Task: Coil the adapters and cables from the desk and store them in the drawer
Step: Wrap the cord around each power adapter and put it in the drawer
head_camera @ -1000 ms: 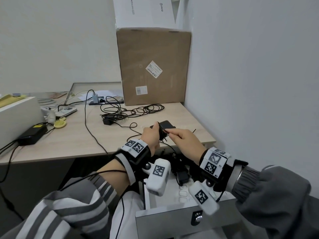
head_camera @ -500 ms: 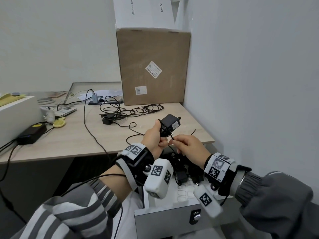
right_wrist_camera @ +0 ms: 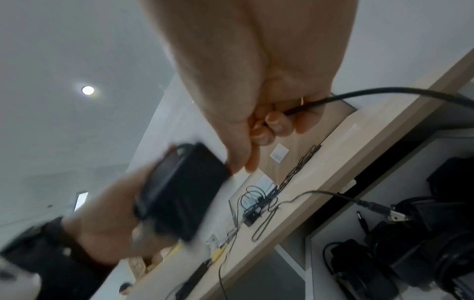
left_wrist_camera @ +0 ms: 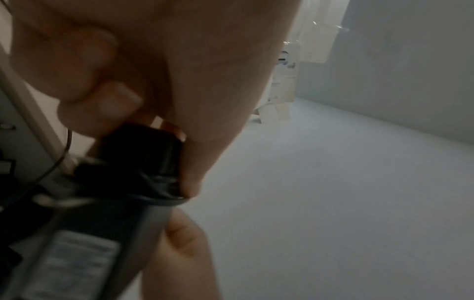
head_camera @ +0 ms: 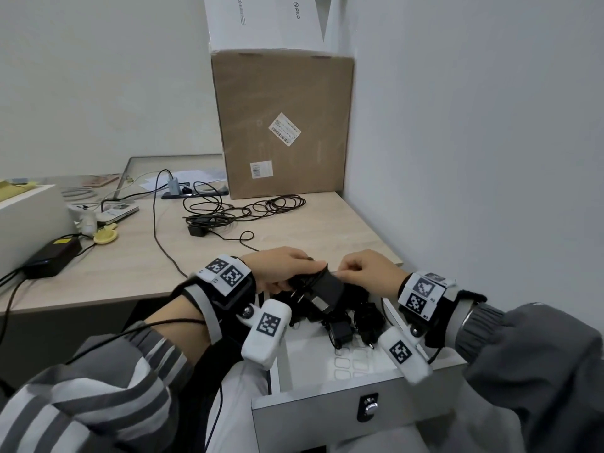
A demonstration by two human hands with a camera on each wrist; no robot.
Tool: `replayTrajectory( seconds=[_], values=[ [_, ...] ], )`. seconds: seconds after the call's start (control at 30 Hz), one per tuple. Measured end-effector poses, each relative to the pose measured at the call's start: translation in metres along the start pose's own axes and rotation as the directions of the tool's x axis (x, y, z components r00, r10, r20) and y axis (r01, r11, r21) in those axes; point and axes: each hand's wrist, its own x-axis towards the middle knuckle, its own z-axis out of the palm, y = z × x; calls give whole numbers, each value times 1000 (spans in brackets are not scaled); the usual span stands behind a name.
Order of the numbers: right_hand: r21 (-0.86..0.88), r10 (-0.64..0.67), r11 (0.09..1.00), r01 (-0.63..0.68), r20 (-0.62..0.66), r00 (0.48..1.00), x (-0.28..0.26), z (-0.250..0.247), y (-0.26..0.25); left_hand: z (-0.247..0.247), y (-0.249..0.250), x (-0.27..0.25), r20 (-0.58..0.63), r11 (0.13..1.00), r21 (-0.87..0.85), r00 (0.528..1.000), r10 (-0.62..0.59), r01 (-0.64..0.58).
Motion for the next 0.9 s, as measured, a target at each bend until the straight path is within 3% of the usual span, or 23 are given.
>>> replayTrajectory(
  seconds=[0.07, 0.13, 0.27, 0.37, 0.47, 0.57, 0.63, 0.73, 0.9],
  values=[
    [45, 9, 999, -8, -30, 999, 4, -4, -2, -1, -8, 5, -84, 969, 234, 995, -56, 74],
    [-11, -3, 1000, 3, -19, 1000, 5, -1, -7, 4, -16, 12, -140, 959, 262, 987, -78, 113],
    [-85, -10, 996, 7, -37, 999, 8, 19, -17, 12, -24, 29, -334, 988, 97, 939, -79, 118],
    [17, -5, 1000, 6, -32, 999, 3, 30, -27, 11, -34, 40, -544, 982, 96, 835, -82, 160],
    [67, -39, 997, 42, -46, 998, -3, 44, -33, 13, -38, 44, -634, 974, -224, 761, -138, -10],
    [109, -94, 989, 100, -53, 994, -9, 55, -36, 19, -36, 40, -586, 799, -549, 795, -158, -247],
    [137, -106, 984, 116, -83, 991, -10, 53, -33, 21, -33, 33, -563, 686, -651, 813, -150, -324],
    [161, -71, 983, 89, -113, 991, -13, 46, -26, 17, -32, 24, -569, 665, -667, 806, -164, -336],
    [245, -84, 965, 96, -56, 995, -19, 43, -23, 22, -27, 13, -483, 605, -719, 872, -80, -343]
  ],
)
